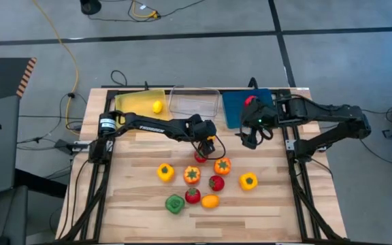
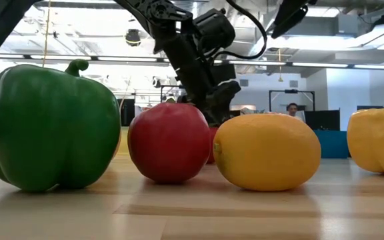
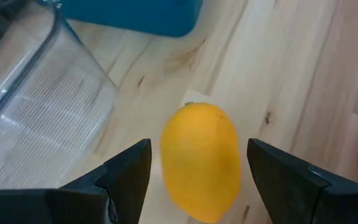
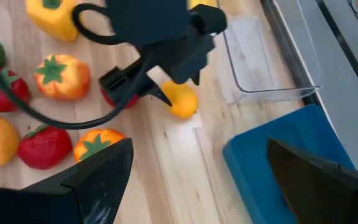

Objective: Sort produce into baskets
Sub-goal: Put the top yellow lemon into the yellow bin

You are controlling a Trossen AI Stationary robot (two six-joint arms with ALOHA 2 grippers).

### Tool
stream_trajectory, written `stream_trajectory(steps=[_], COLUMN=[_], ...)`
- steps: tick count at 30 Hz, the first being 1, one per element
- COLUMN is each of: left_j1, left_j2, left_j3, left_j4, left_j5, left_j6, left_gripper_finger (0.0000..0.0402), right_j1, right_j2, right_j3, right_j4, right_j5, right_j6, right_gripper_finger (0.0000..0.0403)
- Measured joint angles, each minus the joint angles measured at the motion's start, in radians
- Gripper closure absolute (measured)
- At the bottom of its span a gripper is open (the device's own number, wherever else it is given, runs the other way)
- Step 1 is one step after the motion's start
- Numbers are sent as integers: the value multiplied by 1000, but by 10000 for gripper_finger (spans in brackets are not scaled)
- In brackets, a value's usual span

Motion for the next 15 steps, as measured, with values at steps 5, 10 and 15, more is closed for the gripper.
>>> stream_trajectory(steps=[5,10,15], left_j1=[6,5,6], left_j2=[12,49,82], left_j3=[0,0,-2], left_j4=[6,2,8], left_j5=[44,63,62], left_j6=[0,2,3], left_gripper_finger=[148,148,148], right_j1=[22,37,41], right_j2=[0,0,0], right_j3=[0,0,0], right_j4=[0,0,-2], right_j5=[1,1,1], right_j6=[0,0,-1], right_gripper_finger=[7,7,7])
